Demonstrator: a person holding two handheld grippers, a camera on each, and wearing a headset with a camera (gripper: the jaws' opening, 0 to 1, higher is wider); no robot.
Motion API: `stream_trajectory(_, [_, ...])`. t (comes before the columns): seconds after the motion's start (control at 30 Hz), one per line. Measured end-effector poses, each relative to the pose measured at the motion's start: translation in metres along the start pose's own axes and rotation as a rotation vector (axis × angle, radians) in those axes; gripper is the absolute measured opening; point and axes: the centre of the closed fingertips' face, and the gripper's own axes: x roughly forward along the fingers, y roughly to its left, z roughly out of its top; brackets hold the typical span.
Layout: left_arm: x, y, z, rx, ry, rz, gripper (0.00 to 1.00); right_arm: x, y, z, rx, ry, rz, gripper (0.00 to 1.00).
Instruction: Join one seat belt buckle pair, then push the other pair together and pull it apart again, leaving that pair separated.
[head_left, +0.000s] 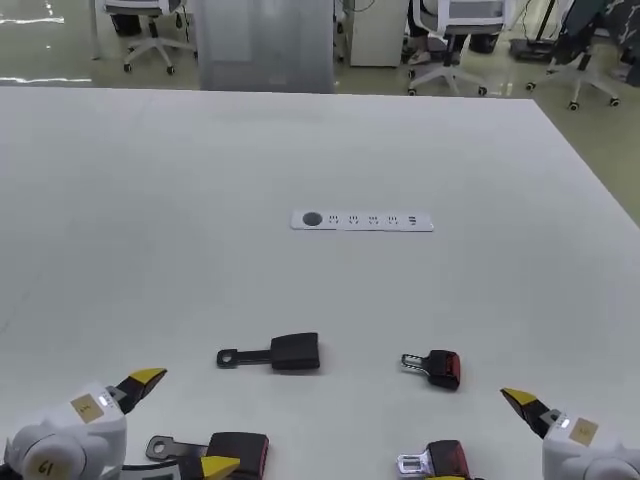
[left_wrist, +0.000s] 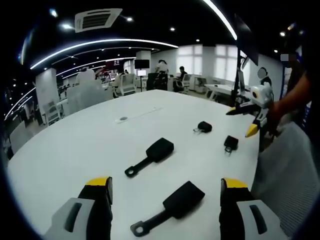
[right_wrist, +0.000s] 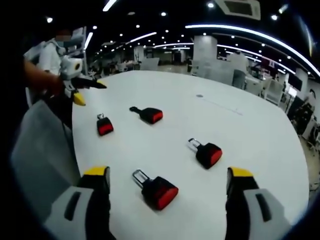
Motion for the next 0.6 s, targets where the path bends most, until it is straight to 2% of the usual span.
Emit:
stream_trajectory(0.37, [0.008,-0.012,-0.015,0.084,0.067,-0.072,0.89,0.005,0.007,-0.009,-0.053,0.053,0.068,0.96])
stream_trajectory(0.6, [0.013,-0.015,-0.024,0.155,0.112,-0.131,0.88,0.011,0.013,-0.011,-0.077,0.079,0.148,0.94])
